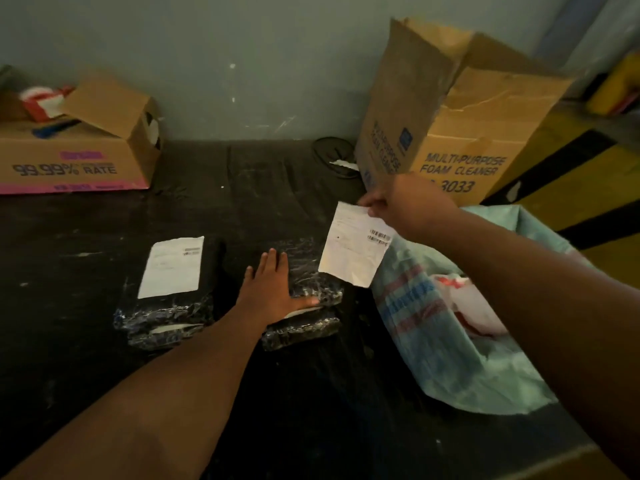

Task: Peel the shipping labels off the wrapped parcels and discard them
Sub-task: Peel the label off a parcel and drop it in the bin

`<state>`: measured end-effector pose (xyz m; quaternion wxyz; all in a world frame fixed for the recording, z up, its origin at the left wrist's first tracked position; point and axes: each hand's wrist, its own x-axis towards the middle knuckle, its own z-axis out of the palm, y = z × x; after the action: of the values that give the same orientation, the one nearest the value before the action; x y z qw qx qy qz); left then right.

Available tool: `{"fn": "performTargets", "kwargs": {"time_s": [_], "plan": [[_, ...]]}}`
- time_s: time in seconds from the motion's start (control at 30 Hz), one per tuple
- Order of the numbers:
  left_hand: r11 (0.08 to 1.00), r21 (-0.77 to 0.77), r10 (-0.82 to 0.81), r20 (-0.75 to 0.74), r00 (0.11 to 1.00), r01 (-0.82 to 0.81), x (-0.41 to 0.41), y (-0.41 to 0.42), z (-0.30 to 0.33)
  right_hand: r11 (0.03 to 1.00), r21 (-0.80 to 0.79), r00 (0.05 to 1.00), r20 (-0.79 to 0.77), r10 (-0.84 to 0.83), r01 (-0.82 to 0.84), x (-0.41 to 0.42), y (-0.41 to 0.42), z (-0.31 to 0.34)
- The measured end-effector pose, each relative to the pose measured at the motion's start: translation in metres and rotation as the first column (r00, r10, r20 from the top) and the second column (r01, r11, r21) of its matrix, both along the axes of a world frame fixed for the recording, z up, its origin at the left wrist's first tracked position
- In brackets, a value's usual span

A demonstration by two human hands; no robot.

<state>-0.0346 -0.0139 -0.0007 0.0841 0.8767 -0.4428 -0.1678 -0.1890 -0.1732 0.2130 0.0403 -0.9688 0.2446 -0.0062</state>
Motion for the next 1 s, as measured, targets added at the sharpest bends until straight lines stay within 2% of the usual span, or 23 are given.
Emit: {"fn": "performTargets", "kwargs": {"time_s": [0.13,0.27,0.4,0.47,0.67,0.9,1.0], "plan": [[0.981,-0.170,-0.081,0.070,0.994,0.092,-0.067,-0.045,0.024,0.990,-0.067,0.992,0.010,-0.124,0.124,-0.080,-0.042,0.024],[0.933,-0.314,-0.157,0.089,0.984,0.178,-0.109,-0.076,0.036,0.986,-0.054,0.987,0.034,-0.154,0.156,-0.110,-0.064,0.038],[0.818,-0.463,-0.318,0.131,0.939,0.341,-0.174,-0.113,0.048,0.958,-0.114,0.965,0.033,-0.260,0.262,-0.172,-0.091,0.053],[0.799,-0.469,-0.360,0.129,0.924,0.377,-0.206,-0.130,0.048,0.939,-0.162,0.952,0.021,-0.305,0.304,-0.204,-0.107,0.055],[0.863,-0.367,-0.306,0.169,0.937,0.348,-0.223,-0.143,0.030,0.869,-0.193,0.889,0.054,-0.455,0.456,-0.260,-0.143,0.052],[0.853,-0.401,-0.286,0.175,0.942,0.333,-0.218,-0.148,0.021,0.840,-0.203,0.864,0.125,-0.488,0.504,-0.288,-0.168,0.042],[0.863,-0.379,-0.292,0.168,0.942,0.335,-0.217,-0.148,0.021,0.837,-0.198,0.860,0.108,-0.499,0.511,-0.289,-0.176,0.040]]}}
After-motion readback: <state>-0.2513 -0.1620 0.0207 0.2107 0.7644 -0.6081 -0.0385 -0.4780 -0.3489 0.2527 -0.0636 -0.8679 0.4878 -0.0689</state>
